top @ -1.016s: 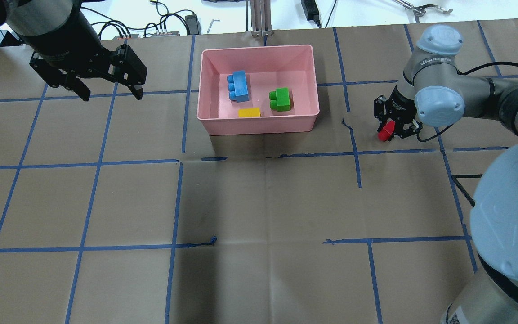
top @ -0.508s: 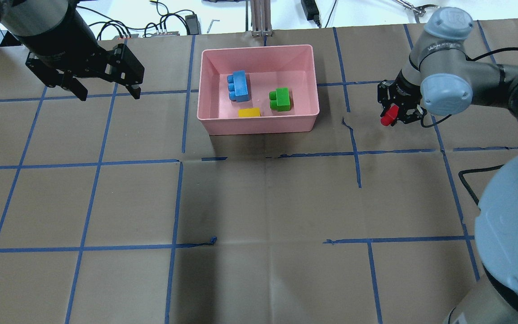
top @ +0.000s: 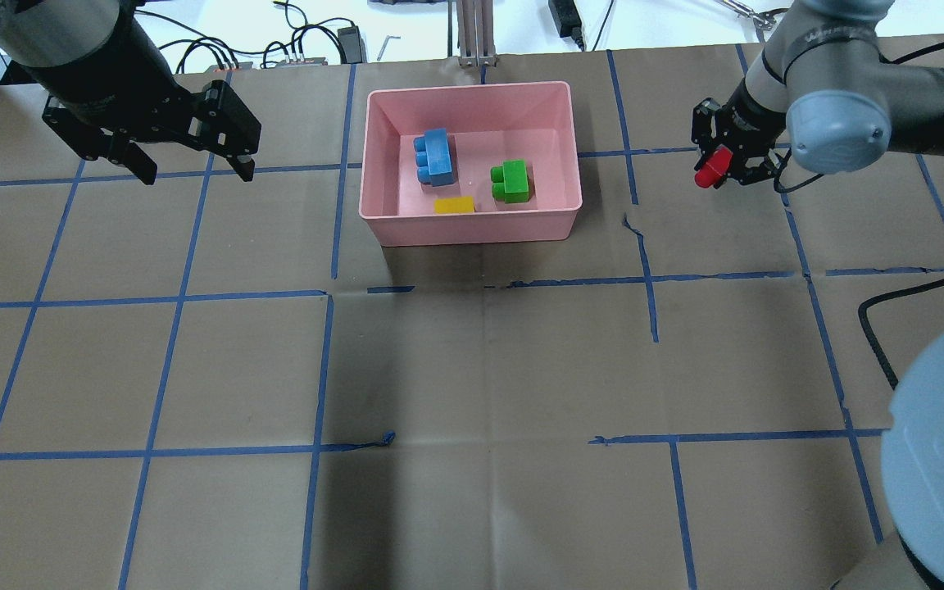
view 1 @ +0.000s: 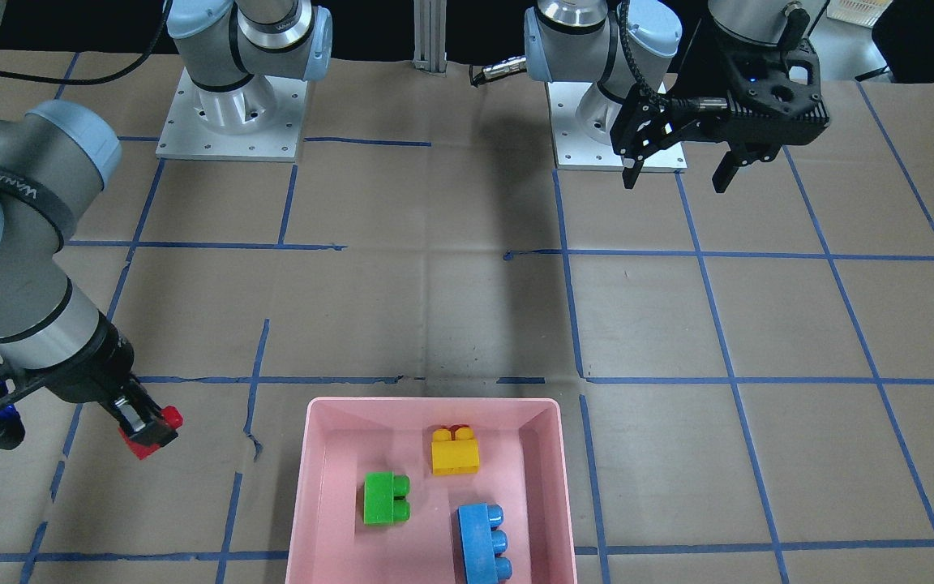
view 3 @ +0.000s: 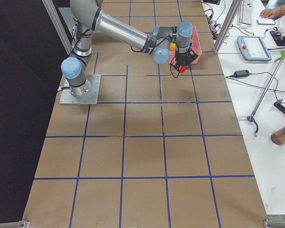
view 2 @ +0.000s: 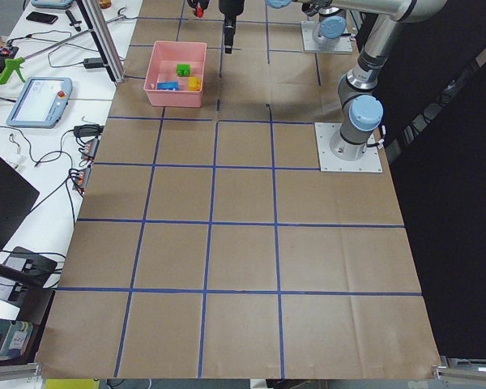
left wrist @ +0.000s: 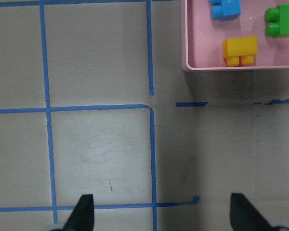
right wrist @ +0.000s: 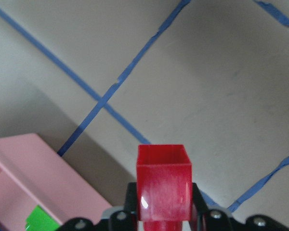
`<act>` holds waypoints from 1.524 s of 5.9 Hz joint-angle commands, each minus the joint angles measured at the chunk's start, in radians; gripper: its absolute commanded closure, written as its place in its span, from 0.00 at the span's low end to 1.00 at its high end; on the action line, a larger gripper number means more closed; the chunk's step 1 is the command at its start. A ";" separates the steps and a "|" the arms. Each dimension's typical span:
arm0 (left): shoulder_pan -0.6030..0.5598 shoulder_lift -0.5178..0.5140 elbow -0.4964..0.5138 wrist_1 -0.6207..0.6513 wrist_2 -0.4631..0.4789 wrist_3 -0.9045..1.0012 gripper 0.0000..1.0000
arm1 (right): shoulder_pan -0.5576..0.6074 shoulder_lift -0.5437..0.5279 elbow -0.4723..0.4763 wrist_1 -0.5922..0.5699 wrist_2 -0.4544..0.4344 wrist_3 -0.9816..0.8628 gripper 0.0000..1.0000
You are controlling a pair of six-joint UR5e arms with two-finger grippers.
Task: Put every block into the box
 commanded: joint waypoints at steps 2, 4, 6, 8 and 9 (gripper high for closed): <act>0.000 -0.022 0.017 0.002 0.000 -0.002 0.01 | 0.205 0.082 -0.176 0.044 0.007 -0.051 0.74; 0.000 -0.021 0.001 0.036 0.000 -0.004 0.01 | 0.303 0.269 -0.352 0.035 0.010 -0.138 0.71; 0.000 -0.015 0.001 0.034 0.000 -0.004 0.01 | 0.312 0.377 -0.400 0.011 0.001 -0.338 0.27; 0.000 -0.010 0.000 0.030 0.000 -0.004 0.01 | 0.306 0.357 -0.393 0.006 -0.007 -0.362 0.00; 0.000 -0.005 0.000 0.026 0.000 -0.004 0.01 | 0.296 0.321 -0.390 0.017 -0.005 -0.358 0.00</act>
